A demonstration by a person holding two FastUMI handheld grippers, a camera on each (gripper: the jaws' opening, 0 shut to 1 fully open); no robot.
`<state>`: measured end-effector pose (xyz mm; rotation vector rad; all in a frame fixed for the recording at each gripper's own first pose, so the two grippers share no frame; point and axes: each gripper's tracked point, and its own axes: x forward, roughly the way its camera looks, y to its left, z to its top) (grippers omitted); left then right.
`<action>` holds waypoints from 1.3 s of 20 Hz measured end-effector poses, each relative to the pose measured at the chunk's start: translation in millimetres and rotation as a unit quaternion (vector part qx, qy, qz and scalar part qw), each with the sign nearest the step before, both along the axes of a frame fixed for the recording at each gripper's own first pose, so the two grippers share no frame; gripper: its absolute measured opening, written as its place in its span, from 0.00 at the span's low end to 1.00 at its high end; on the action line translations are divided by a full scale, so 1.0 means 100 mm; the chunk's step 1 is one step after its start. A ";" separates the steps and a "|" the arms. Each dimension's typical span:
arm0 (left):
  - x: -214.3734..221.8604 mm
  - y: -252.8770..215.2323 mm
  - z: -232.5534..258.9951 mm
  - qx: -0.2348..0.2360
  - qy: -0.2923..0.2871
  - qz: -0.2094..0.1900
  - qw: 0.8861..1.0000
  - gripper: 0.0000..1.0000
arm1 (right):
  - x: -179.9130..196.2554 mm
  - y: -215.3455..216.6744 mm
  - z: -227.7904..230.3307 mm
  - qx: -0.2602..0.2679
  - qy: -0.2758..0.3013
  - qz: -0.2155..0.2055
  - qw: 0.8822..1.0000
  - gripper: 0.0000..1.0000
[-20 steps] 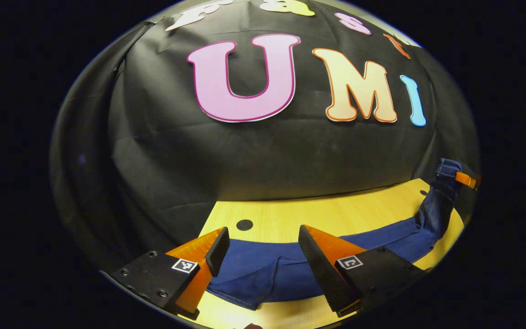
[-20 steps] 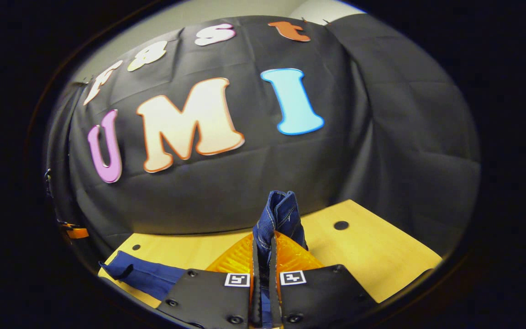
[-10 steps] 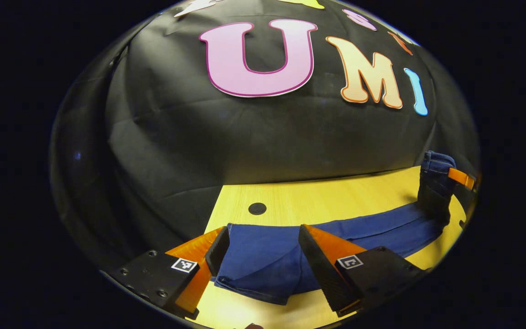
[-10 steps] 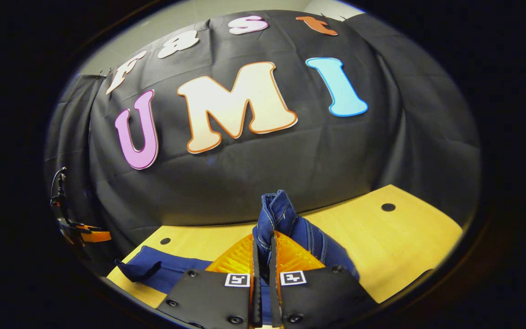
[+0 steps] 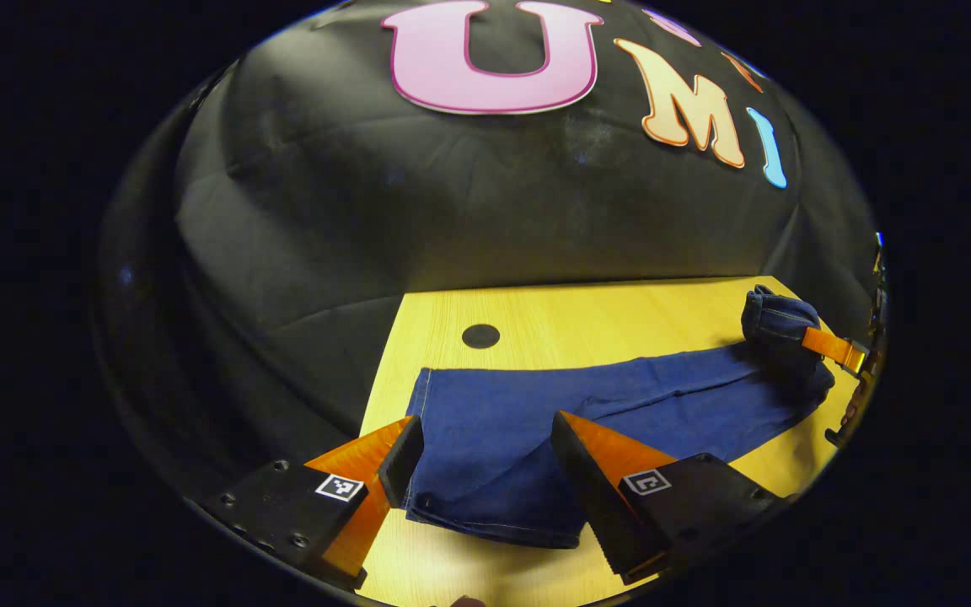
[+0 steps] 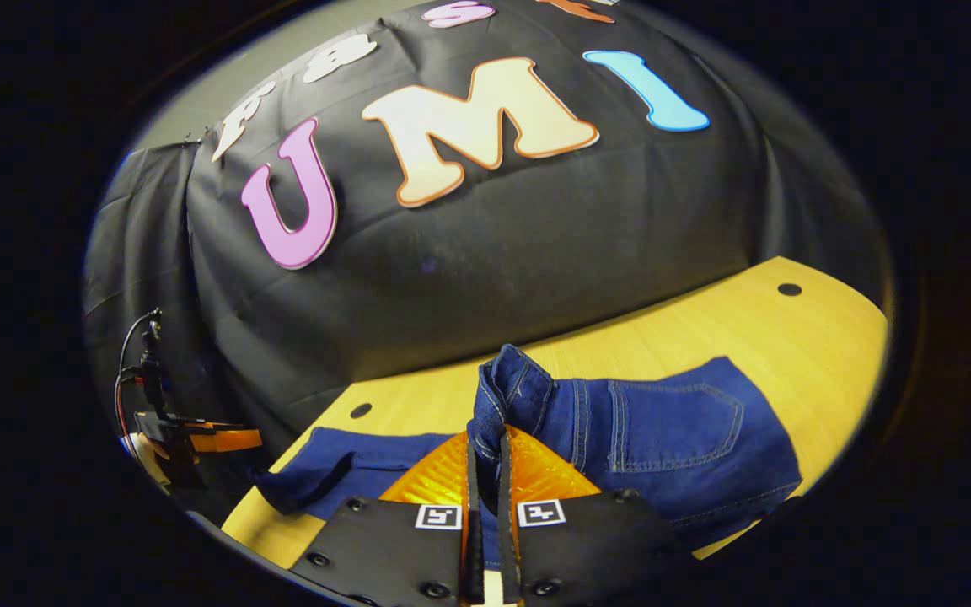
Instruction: Grasp the waist and the cuffs of the jeans and fold them to make the two legs overlap; first hold the waist and fold one-third of the jeans toward the cuffs, then hold the cuffs and fold the remaining one-third in the same direction to finish folding.
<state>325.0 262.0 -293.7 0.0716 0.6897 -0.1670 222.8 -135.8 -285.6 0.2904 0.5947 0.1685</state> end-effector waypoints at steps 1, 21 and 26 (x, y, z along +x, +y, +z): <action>0.00 0.04 -0.10 -0.003 0.009 0.003 1.000 0.96 | 0.00 0.06 -0.12 -0.003 0.013 0.001 1.000 0.10; -0.28 0.37 -0.94 0.004 0.117 -0.022 0.993 1.00 | 0.09 0.01 0.14 -0.006 0.009 -0.020 1.000 0.96; -0.21 0.43 -0.93 -0.014 0.084 0.026 0.996 0.96 | 0.09 -0.05 0.19 -0.019 0.002 -0.012 1.000 0.96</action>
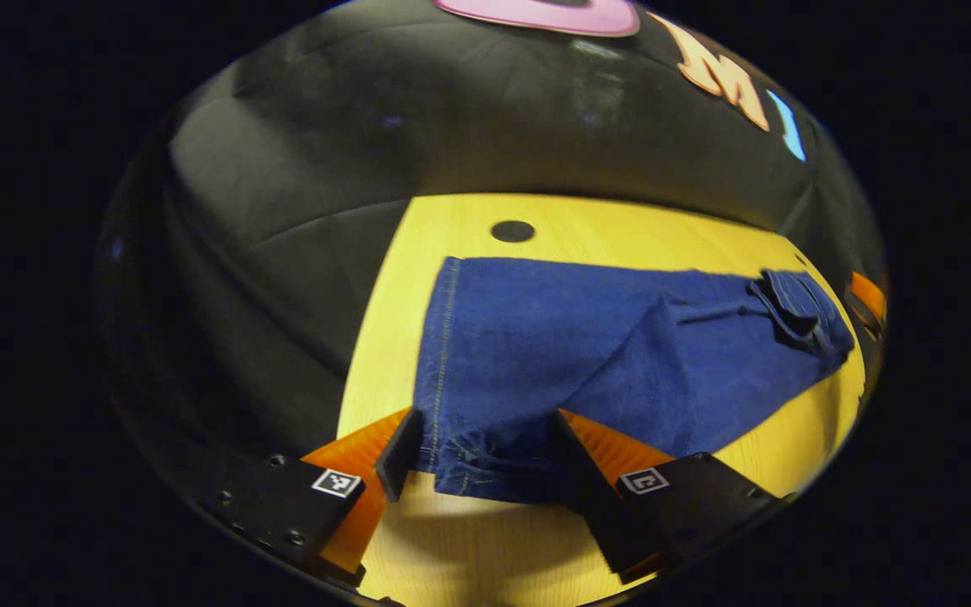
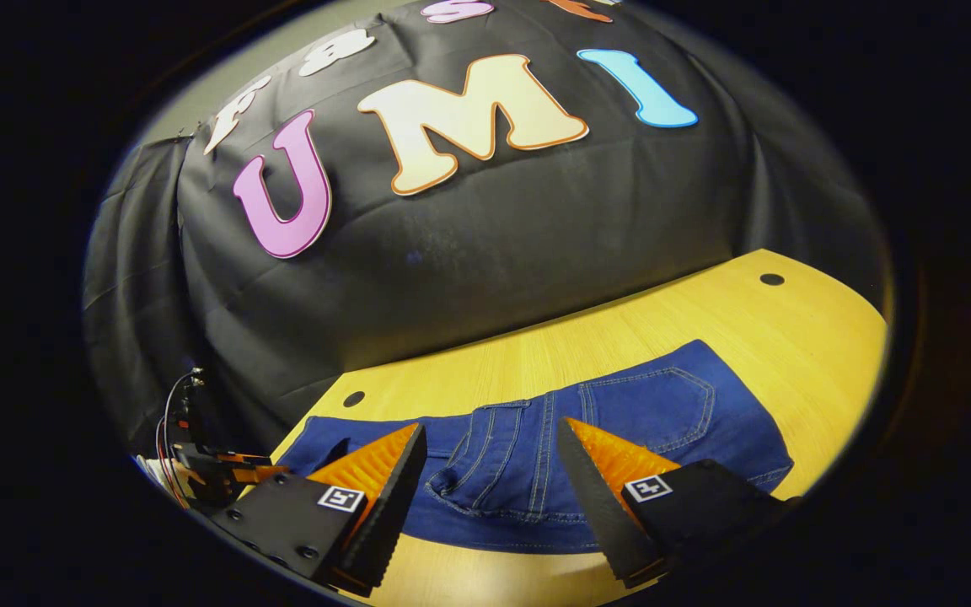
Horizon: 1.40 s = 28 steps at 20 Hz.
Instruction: Grasp the waist and the cuffs of the jeans and fold them to make the two legs overlap; first hold the waist and fold one-third of the jeans toward the cuffs, then hold the cuffs and fold the remaining one-third in the same direction to finish folding.
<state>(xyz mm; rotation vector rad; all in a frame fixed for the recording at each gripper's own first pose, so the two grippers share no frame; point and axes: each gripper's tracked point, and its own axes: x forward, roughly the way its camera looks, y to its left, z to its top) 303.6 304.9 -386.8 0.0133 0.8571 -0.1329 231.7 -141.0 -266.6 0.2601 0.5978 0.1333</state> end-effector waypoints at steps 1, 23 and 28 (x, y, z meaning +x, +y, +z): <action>0.00 0.01 0.03 0.010 0.001 -0.005 1.000 0.98 | -0.01 -0.02 0.00 -0.001 0.001 0.000 1.000 0.95; 0.24 -0.66 0.85 -0.039 -0.039 -0.003 0.999 0.00 | 0.17 -0.38 0.59 0.022 -0.037 0.015 0.999 0.95; 0.37 -1.32 1.32 -0.044 -0.082 -0.026 0.995 0.00 | 0.16 -0.73 0.83 0.023 -0.042 0.024 0.999 0.95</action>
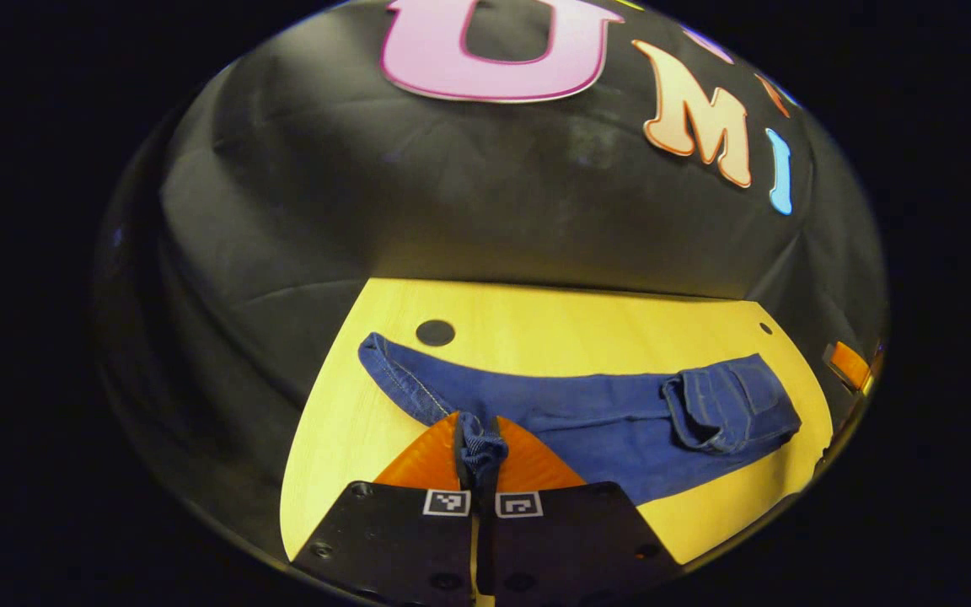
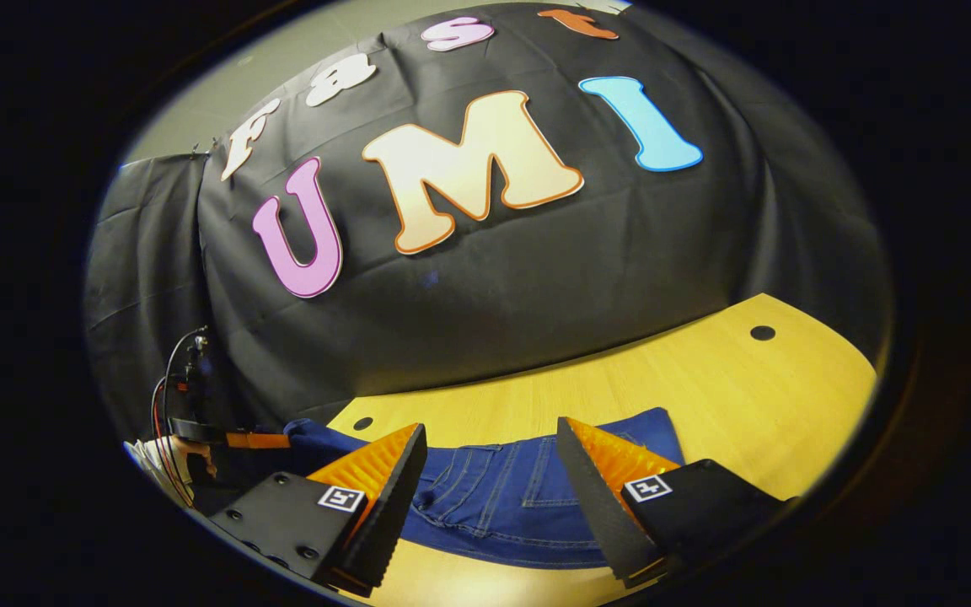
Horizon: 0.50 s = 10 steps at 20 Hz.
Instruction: Grasp the waist and the cuffs of the jeans and fold them to make the two legs overlap; first hold the waist and fold one-third of the jeans toward the cuffs, then hold the cuffs and fold the remaining one-third in the same direction to finish folding.
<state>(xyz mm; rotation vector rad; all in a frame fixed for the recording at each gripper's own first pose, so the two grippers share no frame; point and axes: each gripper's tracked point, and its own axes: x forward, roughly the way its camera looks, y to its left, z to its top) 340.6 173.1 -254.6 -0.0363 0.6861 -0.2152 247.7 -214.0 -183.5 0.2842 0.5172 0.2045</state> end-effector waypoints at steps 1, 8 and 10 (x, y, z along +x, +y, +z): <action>0.01 -0.15 0.07 -0.001 -0.002 -0.008 1.000 0.00 | -0.01 -0.08 0.04 0.000 -0.002 -0.001 1.000 0.95; 0.12 -1.13 0.59 -0.013 -0.043 -0.061 0.997 0.00 | -0.08 -0.66 0.29 0.009 -0.012 -0.019 1.000 0.95; 0.09 -1.42 0.69 -0.015 -0.048 -0.082 0.995 0.00 | -0.12 -0.82 0.36 0.012 -0.015 -0.027 0.999 0.95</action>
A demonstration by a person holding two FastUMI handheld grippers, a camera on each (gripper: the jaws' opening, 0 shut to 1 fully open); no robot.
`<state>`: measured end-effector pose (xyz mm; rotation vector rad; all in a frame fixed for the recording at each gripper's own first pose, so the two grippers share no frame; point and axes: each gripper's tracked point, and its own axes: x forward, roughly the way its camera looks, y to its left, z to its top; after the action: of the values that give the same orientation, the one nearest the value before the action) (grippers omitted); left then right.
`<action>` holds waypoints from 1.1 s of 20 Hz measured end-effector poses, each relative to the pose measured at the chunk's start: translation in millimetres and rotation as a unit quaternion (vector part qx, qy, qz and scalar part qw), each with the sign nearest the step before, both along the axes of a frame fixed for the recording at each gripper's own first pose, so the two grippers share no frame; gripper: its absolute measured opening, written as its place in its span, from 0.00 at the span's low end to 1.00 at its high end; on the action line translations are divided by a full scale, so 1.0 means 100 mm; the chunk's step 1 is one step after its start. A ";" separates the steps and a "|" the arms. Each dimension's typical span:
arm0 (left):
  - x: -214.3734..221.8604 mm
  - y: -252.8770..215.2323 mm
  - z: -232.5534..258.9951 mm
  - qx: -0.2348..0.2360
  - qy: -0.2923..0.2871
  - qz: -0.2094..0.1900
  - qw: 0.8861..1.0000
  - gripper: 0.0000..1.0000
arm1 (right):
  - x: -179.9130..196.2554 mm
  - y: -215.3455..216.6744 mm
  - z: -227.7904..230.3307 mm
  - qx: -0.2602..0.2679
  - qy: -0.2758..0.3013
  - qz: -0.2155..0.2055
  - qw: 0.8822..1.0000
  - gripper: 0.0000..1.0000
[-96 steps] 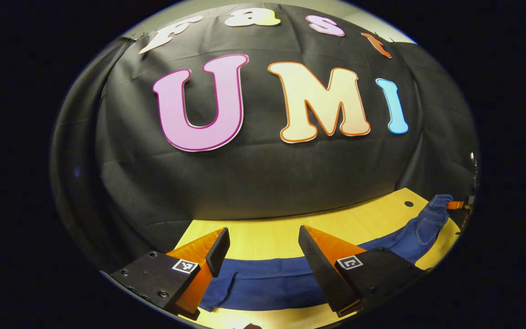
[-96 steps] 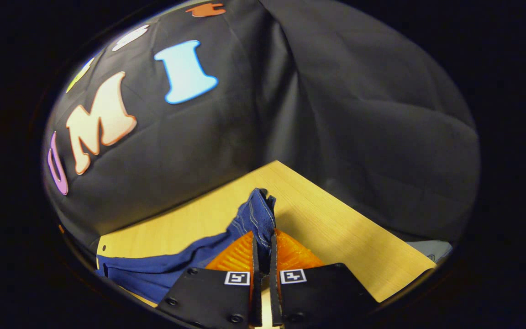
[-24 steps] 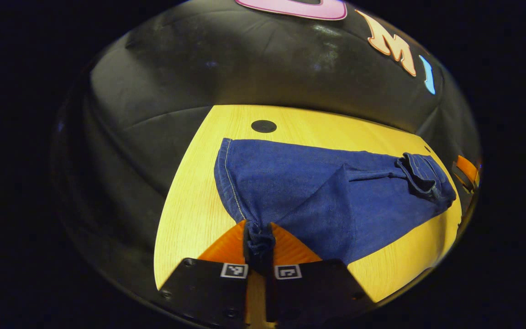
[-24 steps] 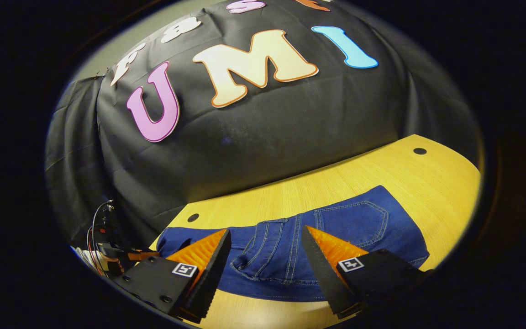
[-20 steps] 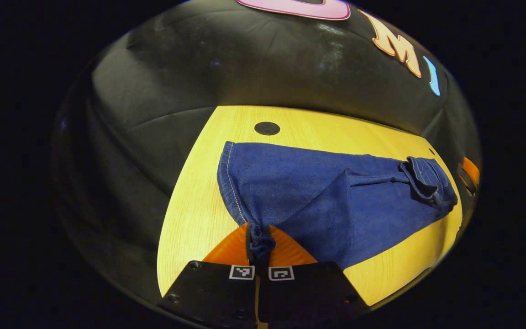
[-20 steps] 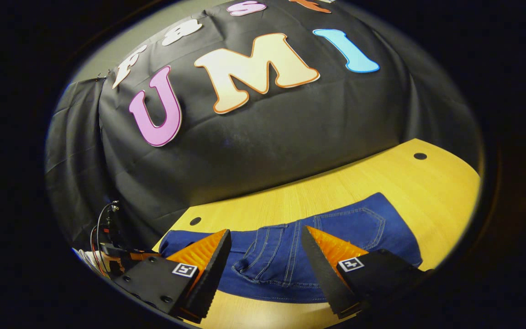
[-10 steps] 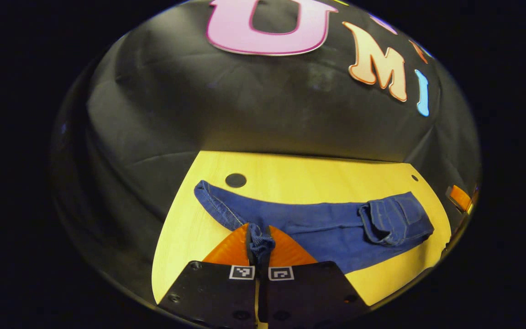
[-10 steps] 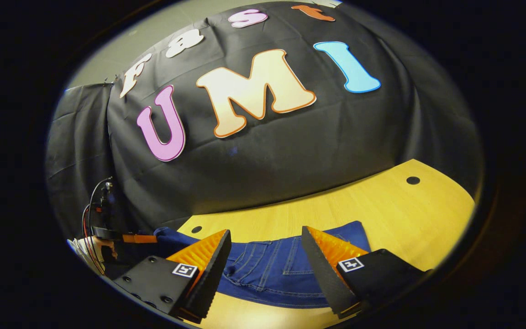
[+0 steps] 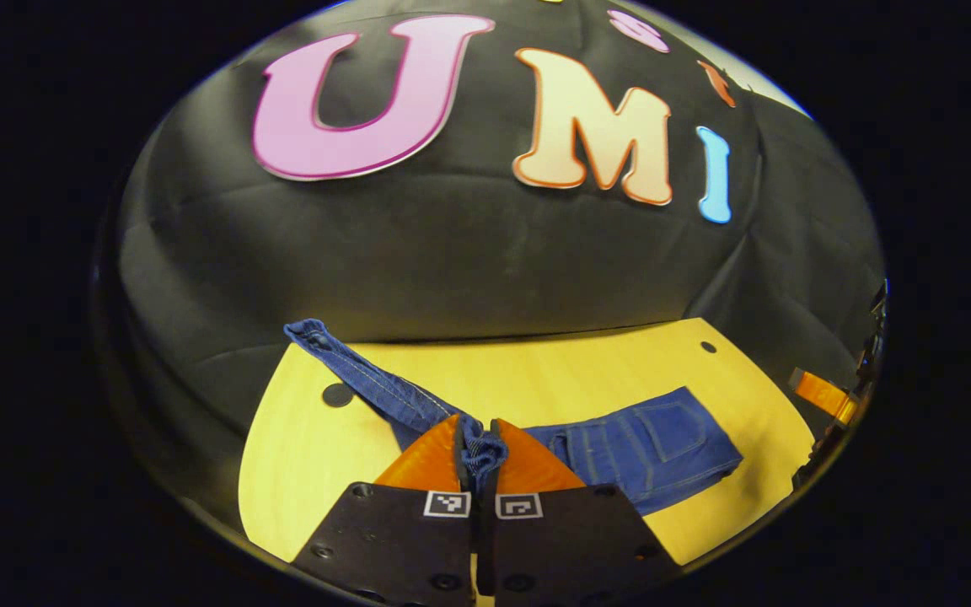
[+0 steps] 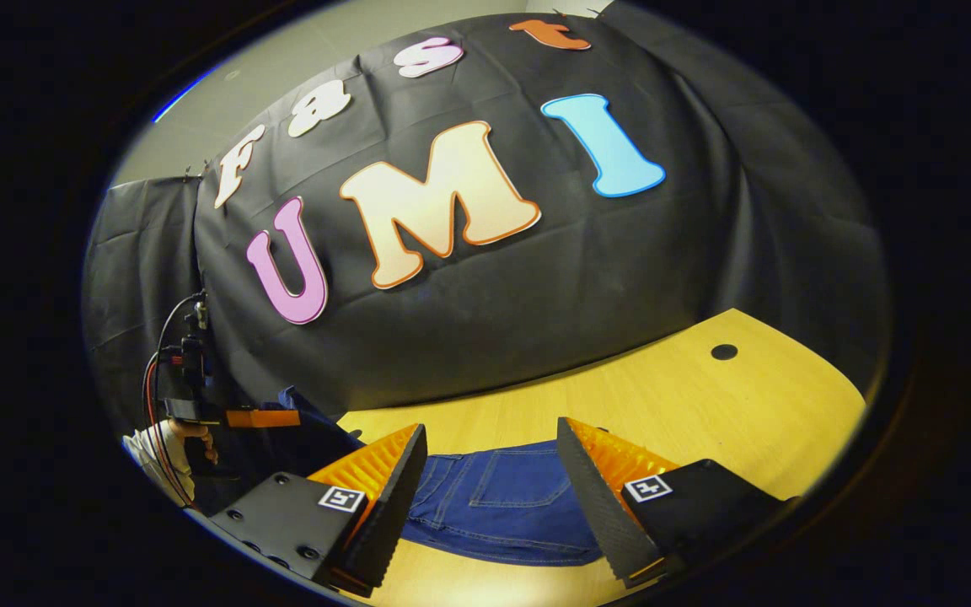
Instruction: Grasp the waist and the cuffs of the jeans and fold them to make the two legs overlap; first hold the waist and fold one-third of the jeans toward the cuffs, then hold the cuffs and fold the remaining one-third in the same direction to finish folding.
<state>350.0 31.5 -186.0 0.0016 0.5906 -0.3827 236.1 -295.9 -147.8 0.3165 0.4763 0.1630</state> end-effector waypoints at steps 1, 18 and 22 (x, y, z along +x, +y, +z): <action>-0.02 -0.19 0.02 0.001 0.001 -0.012 1.000 0.00 | -0.02 -0.09 0.03 0.001 -0.001 -0.003 1.000 0.96; -0.41 -2.55 -0.48 -0.025 0.029 -0.108 0.993 0.00 | -0.57 -1.35 0.07 -0.016 0.012 -0.043 0.999 0.95; -0.50 -2.74 -0.95 0.017 0.034 -0.083 0.996 0.00 | -0.64 -1.48 0.00 -0.018 0.018 -0.040 0.999 0.95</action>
<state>300.2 -242.1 -280.6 0.0714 0.6664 -0.5348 172.0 -444.4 -147.4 0.3026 0.5017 0.0699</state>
